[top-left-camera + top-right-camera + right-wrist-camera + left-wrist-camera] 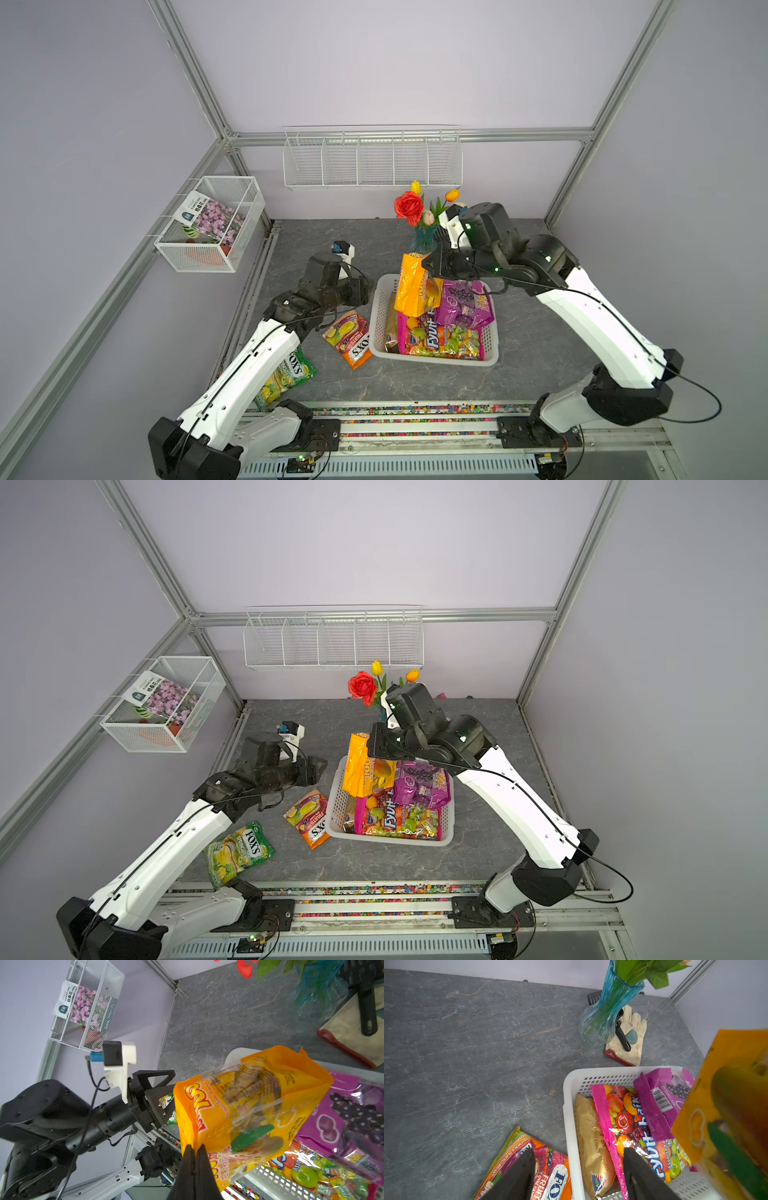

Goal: Put the candies in the basket
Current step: Place the candy in the basket.

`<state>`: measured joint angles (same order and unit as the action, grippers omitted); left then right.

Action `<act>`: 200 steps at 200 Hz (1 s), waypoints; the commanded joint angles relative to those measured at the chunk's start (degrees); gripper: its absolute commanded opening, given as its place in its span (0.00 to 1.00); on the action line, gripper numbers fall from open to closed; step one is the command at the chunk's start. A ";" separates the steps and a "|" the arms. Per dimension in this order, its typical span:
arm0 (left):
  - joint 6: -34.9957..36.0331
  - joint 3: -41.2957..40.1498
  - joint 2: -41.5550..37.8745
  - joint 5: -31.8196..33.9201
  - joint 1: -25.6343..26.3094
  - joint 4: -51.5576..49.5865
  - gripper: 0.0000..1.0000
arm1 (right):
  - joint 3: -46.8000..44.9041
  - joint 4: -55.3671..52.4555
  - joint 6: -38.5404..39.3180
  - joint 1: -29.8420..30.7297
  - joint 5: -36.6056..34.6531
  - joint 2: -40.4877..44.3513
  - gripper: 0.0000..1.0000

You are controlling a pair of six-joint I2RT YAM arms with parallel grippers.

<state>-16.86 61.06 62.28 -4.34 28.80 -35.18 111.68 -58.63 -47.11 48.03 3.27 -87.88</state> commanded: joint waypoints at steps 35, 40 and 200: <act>0.95 -0.76 -1.42 -2.64 -0.50 0.20 0.70 | -4.38 2.93 -14.45 4.92 -12.04 -0.78 0.00; 0.95 -0.76 -1.54 -3.15 -0.50 0.15 0.70 | -4.45 2.72 -15.15 5.29 -12.86 -0.93 0.00; -0.27 -5.20 6.08 -17.18 -5.26 5.95 0.70 | 4.32 1.62 -12.30 4.85 -21.22 -24.05 0.50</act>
<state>-16.45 57.10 64.58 -16.19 25.34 -32.01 114.04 -58.39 -63.51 54.98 -18.46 -111.02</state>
